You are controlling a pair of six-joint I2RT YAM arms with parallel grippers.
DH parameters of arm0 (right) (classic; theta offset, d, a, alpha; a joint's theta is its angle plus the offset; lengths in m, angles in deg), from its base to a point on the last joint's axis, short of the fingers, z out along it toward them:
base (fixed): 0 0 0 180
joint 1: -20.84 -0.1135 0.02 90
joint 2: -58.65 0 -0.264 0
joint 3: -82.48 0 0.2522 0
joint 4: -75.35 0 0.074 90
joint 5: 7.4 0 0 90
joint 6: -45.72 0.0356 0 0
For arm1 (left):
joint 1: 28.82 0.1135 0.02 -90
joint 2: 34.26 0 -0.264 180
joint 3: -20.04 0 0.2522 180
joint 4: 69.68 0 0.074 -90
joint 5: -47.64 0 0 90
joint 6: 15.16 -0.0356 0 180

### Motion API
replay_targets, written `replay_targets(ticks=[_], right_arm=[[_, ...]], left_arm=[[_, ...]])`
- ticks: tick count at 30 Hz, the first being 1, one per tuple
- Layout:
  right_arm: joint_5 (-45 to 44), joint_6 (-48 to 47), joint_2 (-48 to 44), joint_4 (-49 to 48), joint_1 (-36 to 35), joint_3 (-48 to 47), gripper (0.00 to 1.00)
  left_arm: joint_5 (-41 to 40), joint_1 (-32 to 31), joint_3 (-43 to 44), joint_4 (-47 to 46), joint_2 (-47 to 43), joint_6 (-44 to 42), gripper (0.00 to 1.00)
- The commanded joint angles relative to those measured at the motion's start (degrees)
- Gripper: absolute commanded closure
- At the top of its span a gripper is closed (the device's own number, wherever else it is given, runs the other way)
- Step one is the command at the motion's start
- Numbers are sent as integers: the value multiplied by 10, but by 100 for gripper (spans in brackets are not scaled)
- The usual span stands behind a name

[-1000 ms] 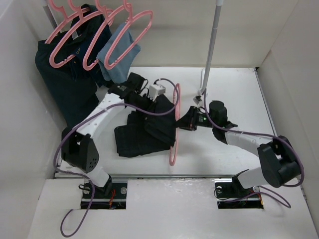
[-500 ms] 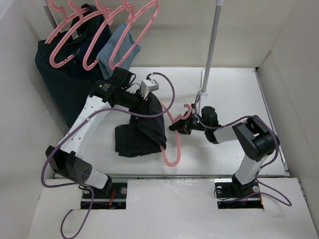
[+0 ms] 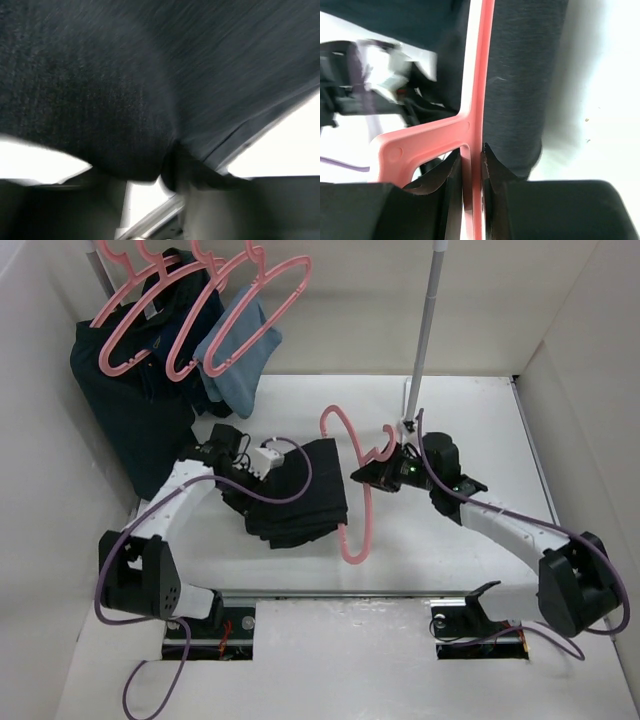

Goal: Place the trousers on the hanger
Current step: Place the trousers on the hanger, then place the hanger at the clothesline.

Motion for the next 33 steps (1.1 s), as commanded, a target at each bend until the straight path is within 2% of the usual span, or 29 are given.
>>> replay_targets(ticks=[1, 3, 6, 8, 10, 11, 12, 16, 19, 20, 28, 31, 33], right_arm=[[-61, -42, -35, 79, -12, -70, 100], [-74, -35, -48, 129, -26, -125, 100], [-125, -35, -56, 223, -55, -226, 100], [-160, -41, -56, 273, -73, -280, 100], [-207, -46, -39, 318, -99, -346, 100], [-219, -46, -39, 325, -108, -361, 100], [-236, -46, -30, 325, -122, -374, 100], [-276, -33, -4, 330, -149, -433, 100], [-318, -33, 9, 336, -163, -454, 100], [-325, -33, 15, 336, -169, -463, 100], [-368, -33, 38, 359, -174, -497, 100], [-374, -33, 44, 354, -174, -497, 100], [-385, -33, 44, 354, -180, -497, 100]], left_arm=[[-88, -9, -38, -48, 9, -7, 56], [-73, -9, -44, -55, 9, -7, 42], [28, 1, 20, 0, -12, -51, 41], [105, 12, 74, 26, -28, -68, 34], [142, 6, 161, 48, -41, -68, 27], [157, -17, 190, 55, -41, -61, 21], [174, -32, 240, 55, -41, -47, 20], [233, -113, 337, 49, -33, 53, 20], [248, -167, 359, -5, -28, 143, 9], [253, -178, 359, -14, -28, 156, 0], [292, -208, 359, -49, 26, 198, 0], [246, -221, 338, -70, 39, 211, 0], [252, -221, 321, -86, 39, 218, 0]])
